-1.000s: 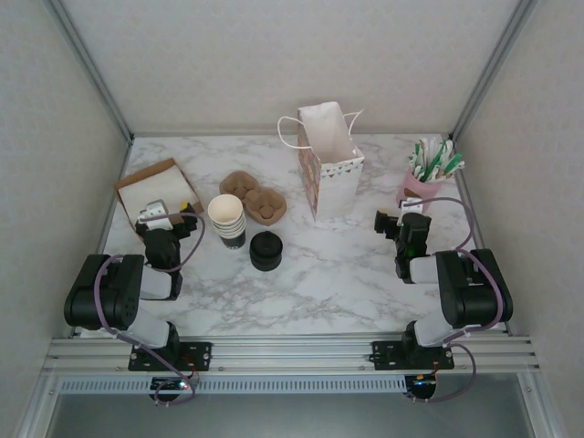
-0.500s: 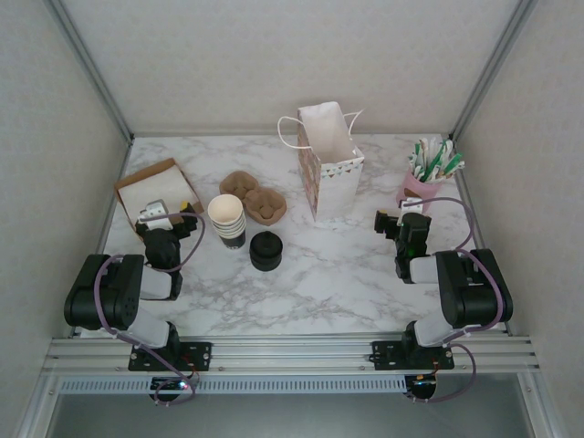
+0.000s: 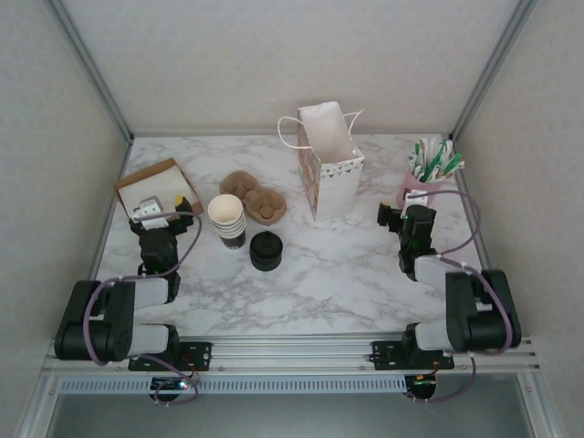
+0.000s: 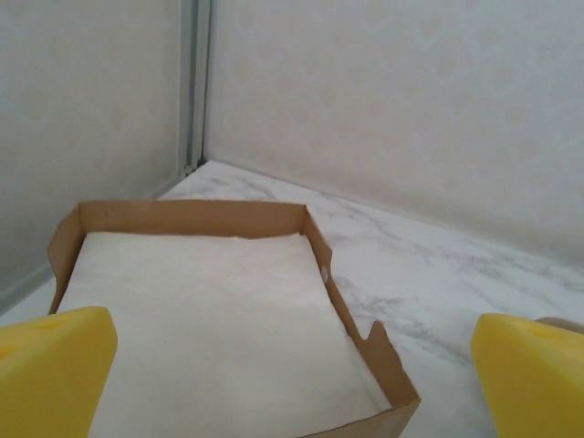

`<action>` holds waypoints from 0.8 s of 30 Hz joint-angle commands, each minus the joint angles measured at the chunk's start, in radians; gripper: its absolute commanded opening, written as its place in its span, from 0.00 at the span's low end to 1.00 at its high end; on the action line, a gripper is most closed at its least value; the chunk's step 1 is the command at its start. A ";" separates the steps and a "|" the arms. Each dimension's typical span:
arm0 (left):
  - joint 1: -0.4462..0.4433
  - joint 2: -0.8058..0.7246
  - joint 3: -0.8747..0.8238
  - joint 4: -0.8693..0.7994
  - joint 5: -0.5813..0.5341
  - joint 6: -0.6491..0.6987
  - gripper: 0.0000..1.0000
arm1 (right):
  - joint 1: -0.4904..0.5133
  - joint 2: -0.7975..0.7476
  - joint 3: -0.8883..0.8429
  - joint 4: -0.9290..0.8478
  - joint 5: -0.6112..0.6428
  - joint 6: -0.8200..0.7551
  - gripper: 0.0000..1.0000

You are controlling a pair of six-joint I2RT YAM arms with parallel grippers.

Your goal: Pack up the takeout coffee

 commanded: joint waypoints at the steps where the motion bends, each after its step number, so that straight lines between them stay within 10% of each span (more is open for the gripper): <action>1: -0.018 -0.090 0.039 -0.123 -0.038 0.014 0.99 | 0.009 -0.144 0.059 -0.195 0.035 0.030 0.99; 14: -0.074 -0.469 0.294 -0.804 -0.034 -0.346 0.99 | 0.022 -0.507 0.372 -1.068 -0.137 0.338 0.99; 24: -0.073 -0.583 0.446 -1.222 0.078 -0.553 0.99 | 0.013 -0.662 0.324 -1.165 -0.218 0.460 0.99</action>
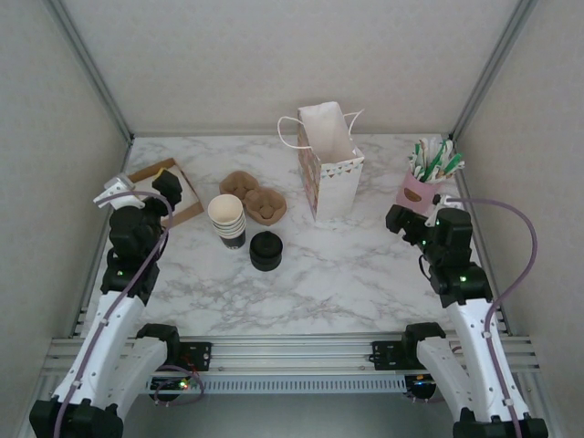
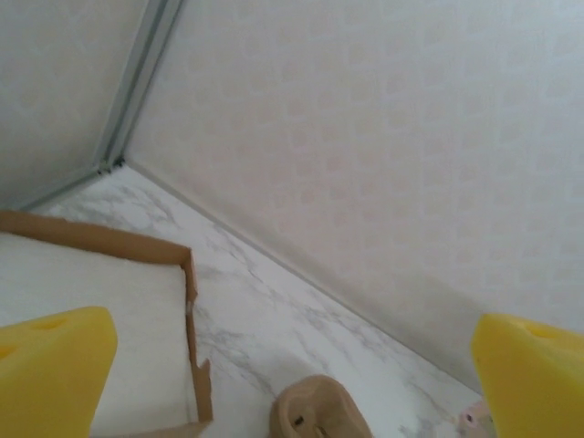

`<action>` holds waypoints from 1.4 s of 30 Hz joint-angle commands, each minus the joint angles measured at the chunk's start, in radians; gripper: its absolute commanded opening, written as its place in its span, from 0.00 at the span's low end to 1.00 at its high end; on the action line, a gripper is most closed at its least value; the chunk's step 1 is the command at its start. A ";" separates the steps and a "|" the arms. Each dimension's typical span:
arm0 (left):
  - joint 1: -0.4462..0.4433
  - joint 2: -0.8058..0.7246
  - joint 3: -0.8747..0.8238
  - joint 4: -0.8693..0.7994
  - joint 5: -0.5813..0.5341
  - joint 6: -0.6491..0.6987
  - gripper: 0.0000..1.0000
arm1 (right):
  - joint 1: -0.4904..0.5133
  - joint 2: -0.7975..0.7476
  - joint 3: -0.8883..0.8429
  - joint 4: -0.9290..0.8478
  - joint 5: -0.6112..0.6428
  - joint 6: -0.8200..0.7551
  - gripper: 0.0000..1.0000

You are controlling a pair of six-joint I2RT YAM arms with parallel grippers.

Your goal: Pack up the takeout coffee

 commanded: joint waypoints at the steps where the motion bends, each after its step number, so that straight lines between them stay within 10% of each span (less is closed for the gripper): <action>1: -0.004 -0.016 0.020 -0.192 0.046 -0.184 0.99 | -0.003 0.000 0.007 -0.073 -0.027 0.100 0.99; 13: -0.009 0.171 0.289 -0.542 0.282 -0.089 1.00 | 0.003 0.188 -0.005 0.096 -0.378 0.213 0.99; 21: -0.087 0.312 0.444 -0.761 0.282 0.037 0.96 | 0.187 0.267 0.029 0.096 -0.327 0.129 0.99; 42: -0.252 0.572 0.590 -0.927 0.139 0.117 0.35 | 0.540 0.573 0.191 0.043 -0.087 0.026 0.84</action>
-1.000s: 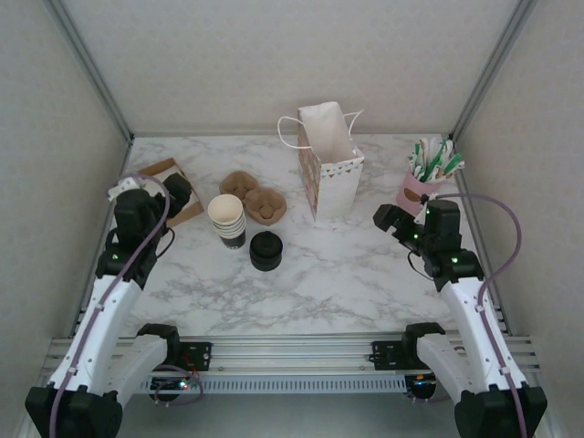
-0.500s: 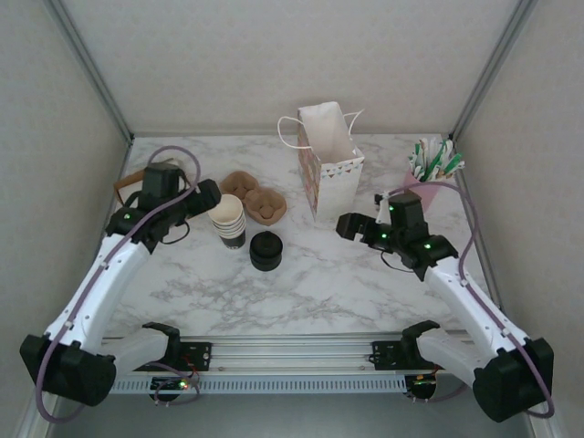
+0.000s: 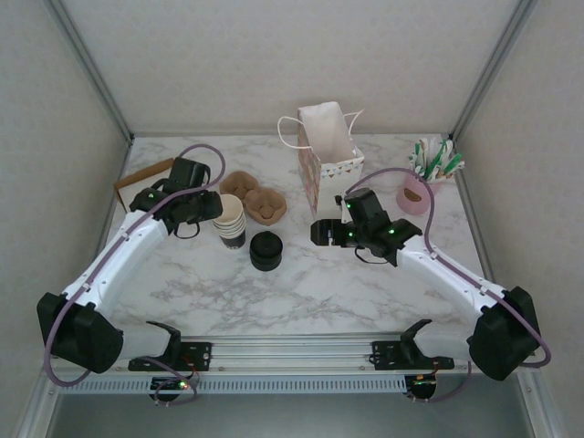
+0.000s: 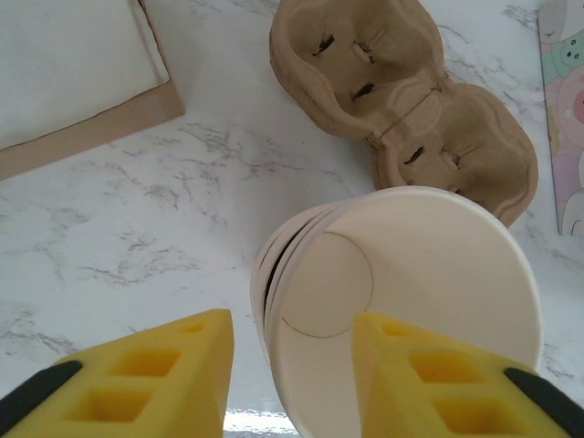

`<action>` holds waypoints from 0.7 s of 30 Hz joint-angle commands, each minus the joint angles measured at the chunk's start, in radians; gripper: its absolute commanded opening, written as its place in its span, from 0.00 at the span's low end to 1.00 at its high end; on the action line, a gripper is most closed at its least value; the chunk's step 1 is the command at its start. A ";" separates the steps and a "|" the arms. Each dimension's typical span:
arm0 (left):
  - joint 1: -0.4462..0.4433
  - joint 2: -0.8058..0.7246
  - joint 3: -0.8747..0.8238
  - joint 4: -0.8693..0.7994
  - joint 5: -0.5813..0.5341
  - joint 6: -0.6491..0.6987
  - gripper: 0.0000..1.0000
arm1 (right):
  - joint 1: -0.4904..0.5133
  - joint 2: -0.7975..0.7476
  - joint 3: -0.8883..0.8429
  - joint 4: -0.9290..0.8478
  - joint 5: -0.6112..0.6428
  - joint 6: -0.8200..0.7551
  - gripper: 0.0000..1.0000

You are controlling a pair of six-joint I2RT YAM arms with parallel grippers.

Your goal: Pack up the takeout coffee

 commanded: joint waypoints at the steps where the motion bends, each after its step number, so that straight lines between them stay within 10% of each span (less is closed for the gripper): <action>1: -0.009 0.015 0.028 -0.034 -0.031 0.019 0.34 | 0.017 0.013 0.035 -0.019 0.038 -0.016 0.84; 21: -0.008 0.053 0.040 -0.044 -0.054 0.030 0.00 | 0.030 0.022 0.039 -0.026 0.050 -0.018 0.83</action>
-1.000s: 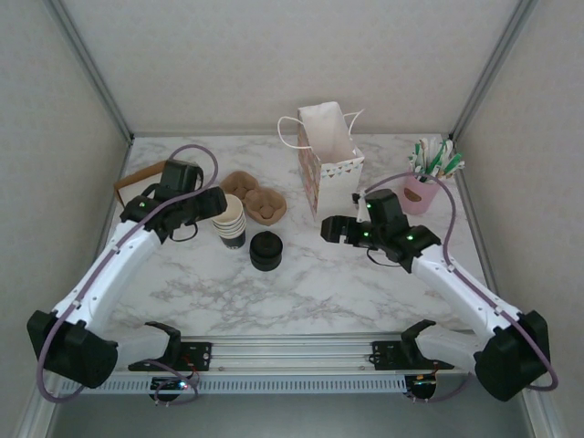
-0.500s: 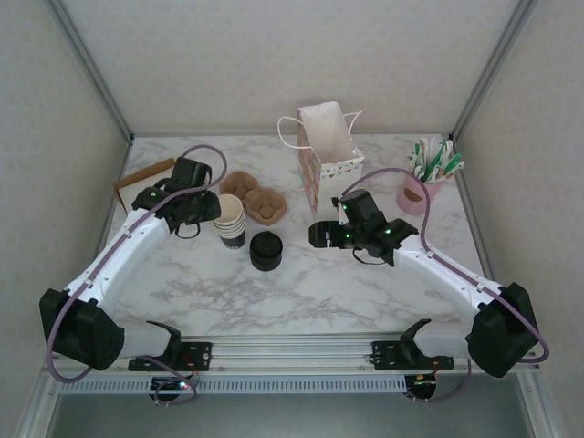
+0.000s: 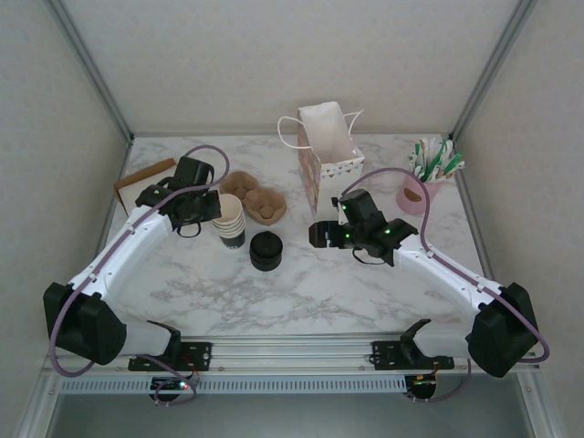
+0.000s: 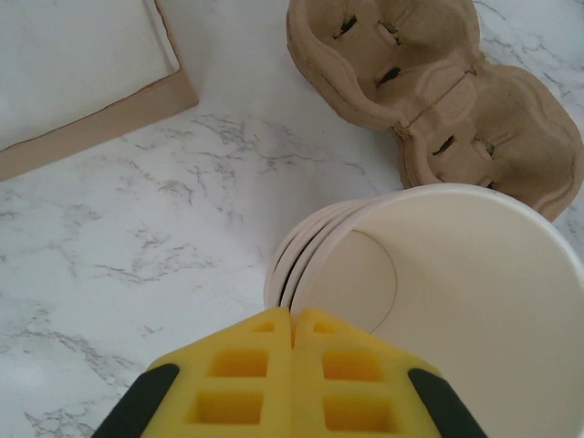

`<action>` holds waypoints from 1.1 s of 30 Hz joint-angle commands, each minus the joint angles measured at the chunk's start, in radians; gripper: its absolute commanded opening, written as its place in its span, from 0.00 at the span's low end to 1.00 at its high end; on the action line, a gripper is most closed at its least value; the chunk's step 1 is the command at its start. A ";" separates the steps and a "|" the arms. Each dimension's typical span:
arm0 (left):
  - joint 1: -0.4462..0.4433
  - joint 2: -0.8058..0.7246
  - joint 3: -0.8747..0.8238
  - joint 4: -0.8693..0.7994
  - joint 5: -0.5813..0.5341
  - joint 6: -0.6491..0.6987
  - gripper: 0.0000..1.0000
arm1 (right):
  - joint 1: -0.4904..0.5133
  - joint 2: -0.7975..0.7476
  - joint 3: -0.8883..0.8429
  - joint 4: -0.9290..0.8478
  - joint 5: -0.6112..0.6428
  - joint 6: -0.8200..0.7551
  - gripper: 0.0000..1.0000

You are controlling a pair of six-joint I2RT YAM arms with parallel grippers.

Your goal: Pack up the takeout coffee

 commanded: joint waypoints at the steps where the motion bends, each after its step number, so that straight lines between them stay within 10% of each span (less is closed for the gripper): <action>1: -0.008 0.007 0.039 -0.036 -0.033 0.009 0.00 | 0.009 0.008 0.033 -0.020 0.020 -0.012 0.83; 33: -0.005 -0.095 0.242 -0.143 -0.048 0.028 0.00 | 0.026 -0.019 0.087 -0.070 0.046 -0.017 0.99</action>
